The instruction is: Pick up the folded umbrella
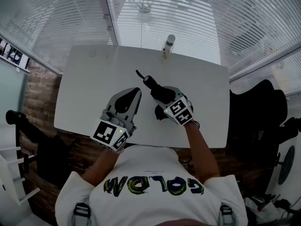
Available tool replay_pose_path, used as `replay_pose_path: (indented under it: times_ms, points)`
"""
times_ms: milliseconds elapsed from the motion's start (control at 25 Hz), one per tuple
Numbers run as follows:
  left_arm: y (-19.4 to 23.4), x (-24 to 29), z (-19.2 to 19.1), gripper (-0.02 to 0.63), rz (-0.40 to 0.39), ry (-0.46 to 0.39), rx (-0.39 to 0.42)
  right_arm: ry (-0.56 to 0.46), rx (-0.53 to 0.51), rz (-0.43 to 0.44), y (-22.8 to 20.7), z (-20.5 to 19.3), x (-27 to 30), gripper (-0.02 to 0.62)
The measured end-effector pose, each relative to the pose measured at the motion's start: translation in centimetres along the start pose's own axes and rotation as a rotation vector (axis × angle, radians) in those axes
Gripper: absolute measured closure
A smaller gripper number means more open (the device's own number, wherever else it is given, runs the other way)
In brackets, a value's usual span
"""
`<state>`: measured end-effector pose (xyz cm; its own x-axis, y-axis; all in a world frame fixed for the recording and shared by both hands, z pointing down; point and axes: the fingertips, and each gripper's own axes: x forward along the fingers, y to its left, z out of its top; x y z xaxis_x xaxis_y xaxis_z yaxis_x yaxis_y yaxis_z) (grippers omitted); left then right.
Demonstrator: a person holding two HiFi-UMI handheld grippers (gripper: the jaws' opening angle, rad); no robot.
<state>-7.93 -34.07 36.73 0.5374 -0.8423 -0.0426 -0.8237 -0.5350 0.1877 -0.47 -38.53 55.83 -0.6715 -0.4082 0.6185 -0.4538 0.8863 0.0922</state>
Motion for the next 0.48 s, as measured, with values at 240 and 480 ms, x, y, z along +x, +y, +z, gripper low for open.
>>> replay_pose_path:
  times_ms: [240, 480]
  points:
    - [-0.3, 0.6, -0.3, 0.595, -0.011, 0.006, -0.001, -0.159, 0.124, -0.054, -1.3, 2.1, -3.3, 0.374]
    - [-0.6, 1.1, -0.6, 0.595, -0.027, 0.013, -0.005, -0.301, 0.165, -0.136, -3.0, 5.1, -7.9, 0.374]
